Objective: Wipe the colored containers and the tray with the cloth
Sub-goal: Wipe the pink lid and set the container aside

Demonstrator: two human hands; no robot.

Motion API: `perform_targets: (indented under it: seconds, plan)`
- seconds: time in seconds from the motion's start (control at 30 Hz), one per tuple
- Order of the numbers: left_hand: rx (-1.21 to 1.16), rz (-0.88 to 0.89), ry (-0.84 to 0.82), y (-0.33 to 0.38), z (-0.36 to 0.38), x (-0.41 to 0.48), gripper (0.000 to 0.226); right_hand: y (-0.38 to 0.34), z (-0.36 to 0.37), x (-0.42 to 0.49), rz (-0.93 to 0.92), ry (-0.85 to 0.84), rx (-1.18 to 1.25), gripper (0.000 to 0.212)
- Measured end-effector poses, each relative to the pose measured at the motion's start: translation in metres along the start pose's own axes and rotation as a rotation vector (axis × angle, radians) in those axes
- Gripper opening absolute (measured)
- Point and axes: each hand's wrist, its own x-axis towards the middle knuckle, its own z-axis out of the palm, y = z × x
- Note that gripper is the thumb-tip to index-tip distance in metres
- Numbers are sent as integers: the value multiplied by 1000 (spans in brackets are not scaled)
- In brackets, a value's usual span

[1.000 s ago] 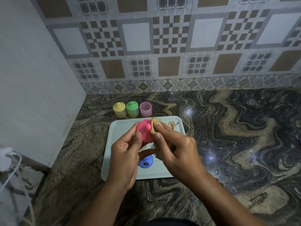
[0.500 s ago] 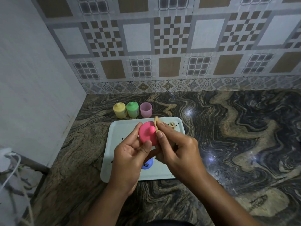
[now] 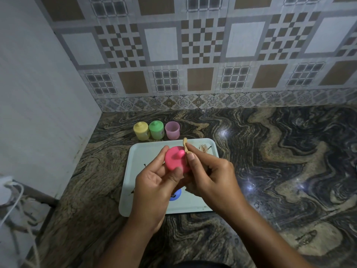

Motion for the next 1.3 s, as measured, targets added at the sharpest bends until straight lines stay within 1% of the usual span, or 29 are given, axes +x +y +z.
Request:
perform_targets:
  seconds: [0.07,0.1,0.17,0.2,0.27,0.33,0.4,0.5,0.6,0.67,0.73,0.77,0.83,0.9,0.97,1.03,1.1,1.2,1.3]
  plan:
    - [-7,-2,13,-1,-3,0,64,-2,1,-4,-59,20,-79,31]
    - [-5,-6,8,0,-4,0,63,-3,1,-3,-67,36,-81,30]
    - [10,-21,-10,1,-6,0,63,-3,-1,3,-26,58,-31,28]
    - [6,-29,-6,1,-5,0,62,-2,-2,6,5,56,-3,32]
    - [-41,-46,43,-1,-3,2,55,0,-2,11,56,26,60,37]
    - [-82,-50,90,-3,-1,4,45,-1,-1,9,51,-9,92,34]
    - [-72,-40,68,-3,2,3,39,-4,2,3,20,-41,96,34]
    - [-25,-11,-1,1,-1,0,46,-2,3,-3,-49,-19,-4,34]
    - [48,-14,-20,4,-7,0,55,-1,-2,3,-38,44,-24,28]
    - [46,-25,34,4,-6,2,50,-1,-3,7,-21,40,2,27]
    - [-7,-21,117,4,-4,4,44,-2,-1,8,-3,20,45,28]
    - [-33,-21,125,4,-2,4,43,-2,0,7,4,12,60,27]
    - [-45,-23,67,4,0,2,47,-4,1,6,19,5,83,27]
    - [-11,-15,1,4,3,-1,57,-3,0,6,5,8,63,27]
    - [0,-4,16,2,2,-1,62,-2,0,4,-33,3,40,29]
    - [-10,-6,70,3,-1,1,54,-3,0,0,-87,18,-3,31]
    - [-19,-28,82,4,-6,3,46,-5,0,-3,-114,43,-40,31]
    - [-55,-70,46,4,-8,3,42,-4,0,4,-48,66,-26,28]
    - [-13,-40,-12,5,-4,0,45,-4,2,10,1,74,-1,26]
